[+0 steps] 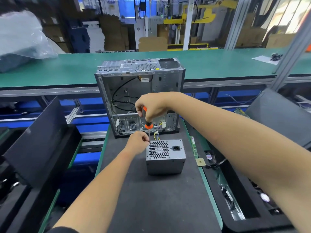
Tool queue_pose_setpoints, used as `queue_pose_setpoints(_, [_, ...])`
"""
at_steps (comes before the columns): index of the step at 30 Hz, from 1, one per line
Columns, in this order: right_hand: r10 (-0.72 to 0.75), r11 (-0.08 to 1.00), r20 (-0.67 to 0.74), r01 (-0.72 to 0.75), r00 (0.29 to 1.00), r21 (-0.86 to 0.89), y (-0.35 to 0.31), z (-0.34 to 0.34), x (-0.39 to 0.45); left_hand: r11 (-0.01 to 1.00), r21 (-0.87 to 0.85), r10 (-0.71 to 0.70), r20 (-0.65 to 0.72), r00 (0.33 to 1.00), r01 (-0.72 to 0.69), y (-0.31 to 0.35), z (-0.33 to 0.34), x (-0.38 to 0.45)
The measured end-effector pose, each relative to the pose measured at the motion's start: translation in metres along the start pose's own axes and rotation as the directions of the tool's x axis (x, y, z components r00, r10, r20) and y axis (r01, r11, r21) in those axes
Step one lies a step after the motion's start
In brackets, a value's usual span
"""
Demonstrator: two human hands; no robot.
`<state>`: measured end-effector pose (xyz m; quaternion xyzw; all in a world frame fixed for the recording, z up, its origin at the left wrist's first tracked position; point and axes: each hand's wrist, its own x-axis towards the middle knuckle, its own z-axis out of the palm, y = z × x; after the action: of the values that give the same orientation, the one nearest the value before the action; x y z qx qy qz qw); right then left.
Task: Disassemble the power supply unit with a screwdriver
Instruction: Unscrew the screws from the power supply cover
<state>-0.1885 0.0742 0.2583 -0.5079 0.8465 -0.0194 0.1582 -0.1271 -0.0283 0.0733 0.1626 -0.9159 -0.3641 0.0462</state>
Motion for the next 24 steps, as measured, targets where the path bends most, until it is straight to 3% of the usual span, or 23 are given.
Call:
queue_pose_setpoints(6, [0.147,0.989,-0.066,-0.148,0.987,-0.011,-0.005,0.006,0.002,1.000,0.018,-0.005,-0.011,1.000,0.005,0.002,0.001,-0.003])
queue_pose_setpoints(13, [-0.061,0.997,-0.024,0.059,0.998,-0.053,0.001,0.000,-0.001,0.999,-0.040,0.008,-0.087,0.996,-0.012,-0.001,0.007,-0.013])
queue_pose_setpoints(20, [0.125,0.992,-0.015,-0.125,0.992,-0.026,0.004,0.002,0.001,0.999,-0.048,0.010,-0.088,0.996,-0.015,-0.003,0.008,-0.014])
queue_pose_setpoints(24, [-0.037,0.999,-0.051,0.035,0.998,-0.037,0.010,-0.004,-0.002,0.999,-0.043,0.013,-0.079,0.997,-0.016,-0.004,0.007,-0.012])
